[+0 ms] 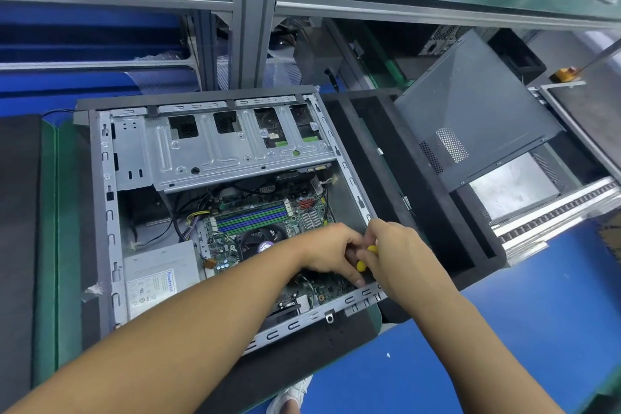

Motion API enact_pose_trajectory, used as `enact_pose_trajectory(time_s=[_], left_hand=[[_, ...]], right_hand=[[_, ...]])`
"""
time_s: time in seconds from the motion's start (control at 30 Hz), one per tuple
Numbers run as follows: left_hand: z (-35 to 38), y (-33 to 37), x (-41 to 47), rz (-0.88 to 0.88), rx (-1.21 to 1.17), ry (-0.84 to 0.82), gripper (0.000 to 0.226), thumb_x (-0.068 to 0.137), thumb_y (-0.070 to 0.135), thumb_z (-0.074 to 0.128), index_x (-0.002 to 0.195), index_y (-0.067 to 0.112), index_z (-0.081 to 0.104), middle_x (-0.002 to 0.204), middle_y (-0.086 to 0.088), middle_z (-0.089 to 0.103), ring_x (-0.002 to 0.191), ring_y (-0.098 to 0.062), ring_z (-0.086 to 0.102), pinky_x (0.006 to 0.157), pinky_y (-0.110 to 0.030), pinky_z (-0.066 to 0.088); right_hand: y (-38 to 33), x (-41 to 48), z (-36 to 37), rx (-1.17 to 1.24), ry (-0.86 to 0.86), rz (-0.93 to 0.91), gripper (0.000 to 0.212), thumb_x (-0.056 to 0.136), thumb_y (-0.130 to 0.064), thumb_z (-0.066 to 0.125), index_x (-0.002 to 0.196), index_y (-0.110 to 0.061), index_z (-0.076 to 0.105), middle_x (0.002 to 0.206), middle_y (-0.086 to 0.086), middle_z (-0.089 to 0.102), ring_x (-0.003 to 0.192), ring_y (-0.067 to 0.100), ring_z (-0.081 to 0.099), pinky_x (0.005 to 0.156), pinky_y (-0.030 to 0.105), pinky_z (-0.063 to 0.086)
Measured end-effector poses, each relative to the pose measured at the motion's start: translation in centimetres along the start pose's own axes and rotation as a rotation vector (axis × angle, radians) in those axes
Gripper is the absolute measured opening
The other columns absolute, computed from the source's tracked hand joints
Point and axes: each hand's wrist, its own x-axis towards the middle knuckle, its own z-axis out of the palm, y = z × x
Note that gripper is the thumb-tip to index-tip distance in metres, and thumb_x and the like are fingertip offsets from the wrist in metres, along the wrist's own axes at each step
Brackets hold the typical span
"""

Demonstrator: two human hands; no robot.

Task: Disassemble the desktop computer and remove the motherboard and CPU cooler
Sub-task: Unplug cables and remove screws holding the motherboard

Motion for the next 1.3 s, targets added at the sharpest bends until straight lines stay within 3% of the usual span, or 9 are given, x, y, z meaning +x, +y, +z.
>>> enact_pose_trajectory(time_s=[0.13, 0.3, 0.43, 0.6, 0.8, 0.93, 1.07, 1.2, 1.3], left_hand=[[-0.4, -0.5, -0.1, -0.02, 0.012, -0.077, 0.025, 0.076, 0.022, 0.086, 0.099, 0.021, 0.075, 0.078, 0.022, 0.07, 0.072, 0.009, 0.063, 0.069, -0.007, 0.044], [-0.1, -0.3, 0.0, 0.005, 0.069, -0.016, 0.026, 0.071, 0.027, 0.088, 0.072, 0.033, 0.063, 0.067, 0.021, 0.065, 0.064, 0.004, 0.06, 0.06, -0.021, 0.046], [0.1, -0.1, 0.0, 0.028, 0.077, -0.01, 0.028, 0.068, 0.032, 0.089, 0.089, 0.027, 0.07, 0.083, 0.003, 0.071, 0.079, -0.017, 0.067, 0.073, -0.039, 0.056], [-0.5, -0.1, -0.3, 0.006, -0.043, -0.067, 0.022, 0.073, 0.021, 0.087, 0.087, 0.028, 0.072, 0.075, 0.021, 0.068, 0.071, 0.004, 0.063, 0.068, -0.011, 0.046], [0.0, 0.0, 0.1, 0.009, 0.047, -0.042, 0.028, 0.071, 0.028, 0.088, 0.067, 0.045, 0.065, 0.06, 0.025, 0.061, 0.055, 0.007, 0.054, 0.055, -0.011, 0.039], [0.2, -0.1, 0.3, 0.021, 0.094, 0.016, 0.028, 0.07, 0.027, 0.087, 0.079, 0.028, 0.061, 0.073, 0.012, 0.063, 0.066, -0.006, 0.058, 0.061, -0.029, 0.048], [0.0, 0.1, -0.1, 0.015, 0.04, -0.019, 0.032, 0.07, 0.023, 0.089, 0.093, 0.018, 0.067, 0.087, 0.003, 0.073, 0.08, -0.013, 0.068, 0.075, -0.037, 0.056], [-0.8, -0.1, -0.2, -0.011, -0.087, -0.076, 0.027, 0.075, 0.013, 0.086, 0.078, 0.034, 0.069, 0.072, 0.023, 0.07, 0.07, 0.01, 0.064, 0.066, -0.005, 0.044], [-0.6, -0.2, 0.0, -0.026, -0.076, -0.041, 0.032, 0.072, 0.017, 0.088, 0.068, 0.037, 0.063, 0.065, 0.025, 0.066, 0.062, 0.011, 0.06, 0.059, -0.006, 0.042]], right_hand=[[0.5, -0.4, -0.1, 0.021, -0.051, -0.041, 0.013, 0.092, -0.012, 0.062, 0.094, -0.022, 0.054, 0.1, 0.001, 0.044, 0.083, 0.022, 0.054, 0.063, 0.031, 0.041], [0.4, -0.6, 0.1, 0.112, -0.03, -0.002, 0.018, 0.091, -0.035, 0.067, 0.093, -0.026, 0.051, 0.093, -0.003, 0.037, 0.07, 0.014, 0.049, 0.055, 0.024, 0.038], [0.1, -0.5, 0.3, -0.038, 0.05, 0.098, 0.027, 0.1, -0.044, 0.05, 0.092, -0.02, 0.043, 0.087, 0.0, 0.048, 0.068, 0.022, 0.049, 0.056, 0.032, 0.039], [0.2, -0.4, 0.2, -0.02, -0.009, 0.062, 0.014, 0.098, -0.029, 0.057, 0.095, -0.02, 0.046, 0.094, 0.0, 0.048, 0.075, 0.019, 0.05, 0.061, 0.029, 0.039], [0.2, -0.4, -0.3, 0.029, -0.135, 0.002, 0.012, 0.093, -0.021, 0.062, 0.1, -0.029, 0.056, 0.1, -0.003, 0.038, 0.079, 0.017, 0.054, 0.064, 0.026, 0.044], [-0.3, -0.5, 0.0, -0.03, -0.025, 0.086, 0.032, 0.093, -0.05, 0.058, 0.095, -0.02, 0.046, 0.089, -0.001, 0.044, 0.078, 0.022, 0.051, 0.058, 0.031, 0.037], [-0.2, -0.4, 0.4, -0.069, 0.007, 0.11, 0.027, 0.097, -0.042, 0.054, 0.092, -0.017, 0.044, 0.079, -0.003, 0.044, 0.067, 0.019, 0.048, 0.055, 0.032, 0.036], [0.2, -0.3, -0.3, -0.018, -0.087, 0.02, 0.01, 0.094, -0.021, 0.061, 0.101, -0.021, 0.054, 0.102, -0.002, 0.043, 0.078, 0.015, 0.046, 0.064, 0.027, 0.037], [0.3, -0.2, -0.5, 0.034, -0.136, 0.016, 0.014, 0.09, -0.021, 0.065, 0.097, -0.025, 0.054, 0.102, -0.002, 0.04, 0.076, 0.013, 0.048, 0.061, 0.027, 0.039]])
